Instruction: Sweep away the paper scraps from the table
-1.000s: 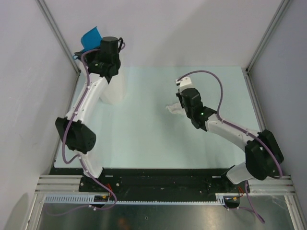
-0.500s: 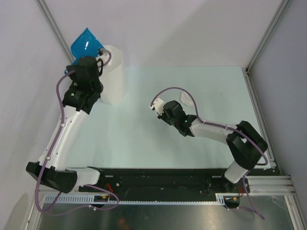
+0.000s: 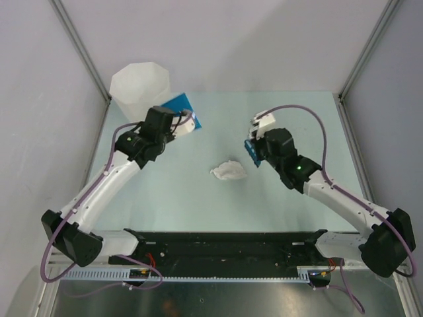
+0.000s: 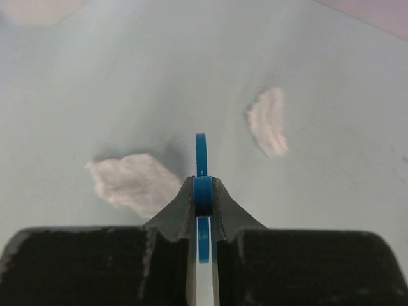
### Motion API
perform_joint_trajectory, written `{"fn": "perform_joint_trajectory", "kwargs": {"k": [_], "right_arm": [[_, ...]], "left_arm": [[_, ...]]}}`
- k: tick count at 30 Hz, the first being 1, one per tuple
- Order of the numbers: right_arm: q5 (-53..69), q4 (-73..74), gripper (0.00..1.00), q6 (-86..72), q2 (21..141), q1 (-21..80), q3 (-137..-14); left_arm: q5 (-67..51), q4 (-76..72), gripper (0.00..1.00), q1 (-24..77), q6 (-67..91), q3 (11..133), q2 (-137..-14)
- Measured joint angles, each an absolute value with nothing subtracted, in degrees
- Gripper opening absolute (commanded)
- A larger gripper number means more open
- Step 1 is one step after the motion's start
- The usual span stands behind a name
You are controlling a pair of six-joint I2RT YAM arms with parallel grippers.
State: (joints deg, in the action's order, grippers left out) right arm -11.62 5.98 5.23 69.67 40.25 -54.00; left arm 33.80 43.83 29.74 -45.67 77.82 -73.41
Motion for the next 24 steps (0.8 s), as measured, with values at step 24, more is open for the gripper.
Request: {"fn": "perform_joint_trajectory", "kwargs": {"k": [24], "right_arm": [[-29.0,1.3,0.00,-13.8,85.0,44.2,-51.4]], "left_arm": [[10.4,52.9,0.00,31.7,-40.9,62.3,-99.6]]}}
